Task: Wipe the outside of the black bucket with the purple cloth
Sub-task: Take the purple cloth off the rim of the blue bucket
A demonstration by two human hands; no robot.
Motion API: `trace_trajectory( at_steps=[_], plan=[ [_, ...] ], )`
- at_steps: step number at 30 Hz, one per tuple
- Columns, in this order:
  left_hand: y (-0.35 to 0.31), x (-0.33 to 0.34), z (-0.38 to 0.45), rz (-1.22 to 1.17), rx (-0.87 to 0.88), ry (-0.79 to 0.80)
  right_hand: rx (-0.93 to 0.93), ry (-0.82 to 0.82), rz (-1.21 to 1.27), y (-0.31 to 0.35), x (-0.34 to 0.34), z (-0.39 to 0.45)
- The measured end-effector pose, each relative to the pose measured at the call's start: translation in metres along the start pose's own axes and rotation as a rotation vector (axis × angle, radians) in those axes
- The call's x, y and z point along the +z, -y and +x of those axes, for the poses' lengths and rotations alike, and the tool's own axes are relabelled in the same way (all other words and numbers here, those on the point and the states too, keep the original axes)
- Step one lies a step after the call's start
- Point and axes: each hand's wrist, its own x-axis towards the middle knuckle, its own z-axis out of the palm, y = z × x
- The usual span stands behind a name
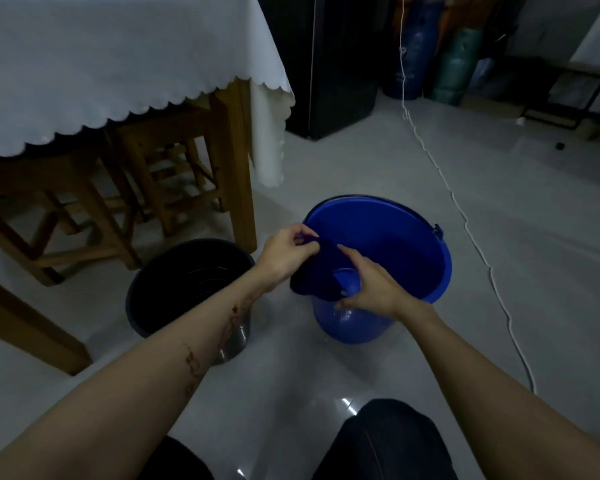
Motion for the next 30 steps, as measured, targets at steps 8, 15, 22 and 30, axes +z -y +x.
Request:
trace_trajectory(
  at_steps=[8,15,22,30],
  plan=[
    [-0.045,-0.062,-0.035,-0.027,0.058,-0.002,-0.216,-0.2,0.241,0.076,0.021,-0.006],
    [0.009,-0.101,-0.055,-0.093,-0.109,-0.25,-0.403,-0.216,-0.031,0.109,0.04,-0.019],
    [0.049,-0.132,-0.075,-0.518,-0.241,-0.257,-0.535,-0.143,-0.508,0.133,0.055,-0.001],
    [0.123,-0.157,-0.04,-0.421,-0.359,-0.202,-0.445,-0.008,-0.588,0.111,0.114,0.066]
  ],
)
